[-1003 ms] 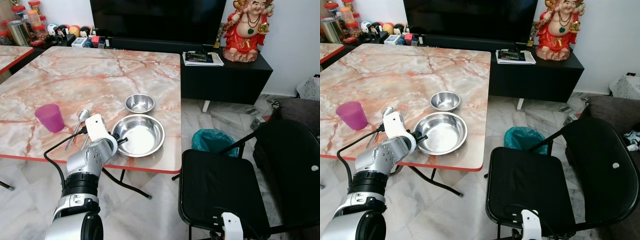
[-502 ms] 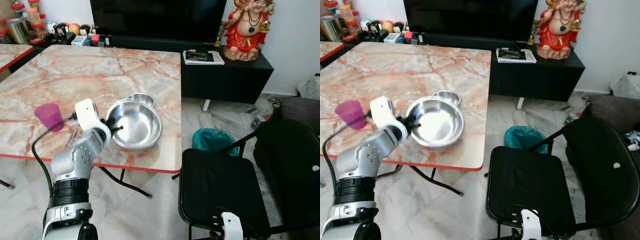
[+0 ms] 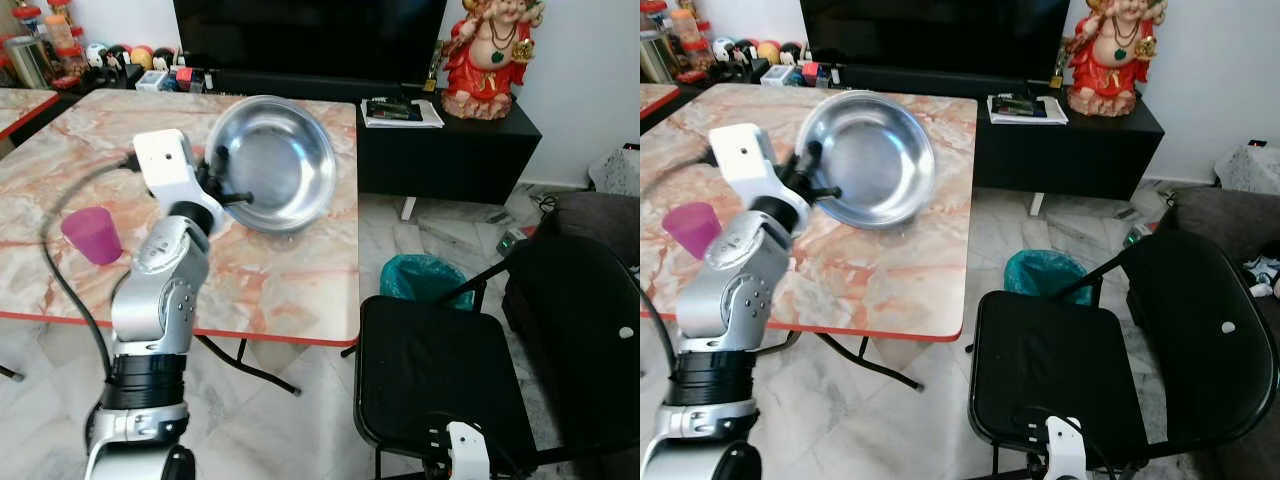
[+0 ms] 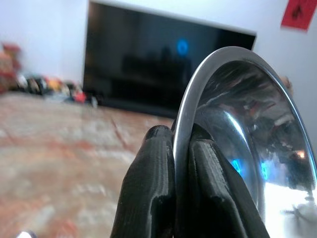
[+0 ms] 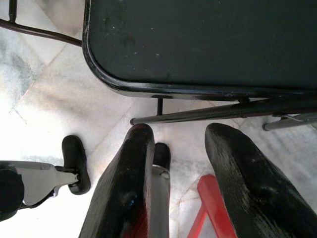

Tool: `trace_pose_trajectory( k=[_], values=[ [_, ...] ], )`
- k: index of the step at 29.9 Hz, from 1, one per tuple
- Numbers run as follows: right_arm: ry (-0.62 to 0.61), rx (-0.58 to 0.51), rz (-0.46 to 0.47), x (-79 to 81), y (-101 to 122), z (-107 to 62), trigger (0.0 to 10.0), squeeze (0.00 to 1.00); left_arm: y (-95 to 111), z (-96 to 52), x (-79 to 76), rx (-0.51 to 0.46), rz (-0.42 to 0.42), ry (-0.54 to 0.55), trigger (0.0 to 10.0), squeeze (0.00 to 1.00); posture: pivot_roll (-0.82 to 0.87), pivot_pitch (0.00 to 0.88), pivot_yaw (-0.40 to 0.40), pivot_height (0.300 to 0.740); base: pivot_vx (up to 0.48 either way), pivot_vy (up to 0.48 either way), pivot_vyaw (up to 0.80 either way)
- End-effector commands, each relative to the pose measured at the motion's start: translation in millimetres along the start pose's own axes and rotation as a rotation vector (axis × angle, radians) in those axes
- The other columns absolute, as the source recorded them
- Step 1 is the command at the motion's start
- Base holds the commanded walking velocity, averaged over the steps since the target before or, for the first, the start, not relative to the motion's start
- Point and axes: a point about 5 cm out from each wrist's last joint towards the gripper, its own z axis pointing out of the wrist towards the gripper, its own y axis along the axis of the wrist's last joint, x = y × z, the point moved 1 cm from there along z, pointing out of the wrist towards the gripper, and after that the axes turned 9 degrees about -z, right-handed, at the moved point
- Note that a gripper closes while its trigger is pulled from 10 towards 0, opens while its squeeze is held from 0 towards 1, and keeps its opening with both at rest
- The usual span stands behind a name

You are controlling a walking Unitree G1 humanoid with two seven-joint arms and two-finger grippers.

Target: Setting the table

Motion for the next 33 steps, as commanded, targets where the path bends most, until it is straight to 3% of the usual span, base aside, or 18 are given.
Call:
trace_pose_trajectory(
  k=[1, 12, 33],
  values=[
    [-0.025, -0.016, 0.018, -1.5, 1, -0.2, 10.0, 0.0, 5, -3.1, -8.5, -0.059, 0.031, -0.03, 10.0, 0.0, 0.08, 0.0, -0.045, 0.74, 0.0, 0.0, 0.0],
    [-0.065, -0.038, 0.04, -3.9, 1, -0.9, 10.0, 0.0, -9, -1.9, -14.1, -0.05, 0.062, -0.024, 10.0, 0.0, 0.07, 0.0, -0.044, 0.74, 0.0, 0.0, 0.0],
    [-0.067, -0.054, 0.062, -1.9, 1, -1.0, 10.0, 0.0, -6, 1.6, -13.9, -0.048, 0.094, -0.013, 10.0, 0.0, 0.08, 0.0, -0.04, 0.74, 0.0, 0.47, 0.0]
  ],
)
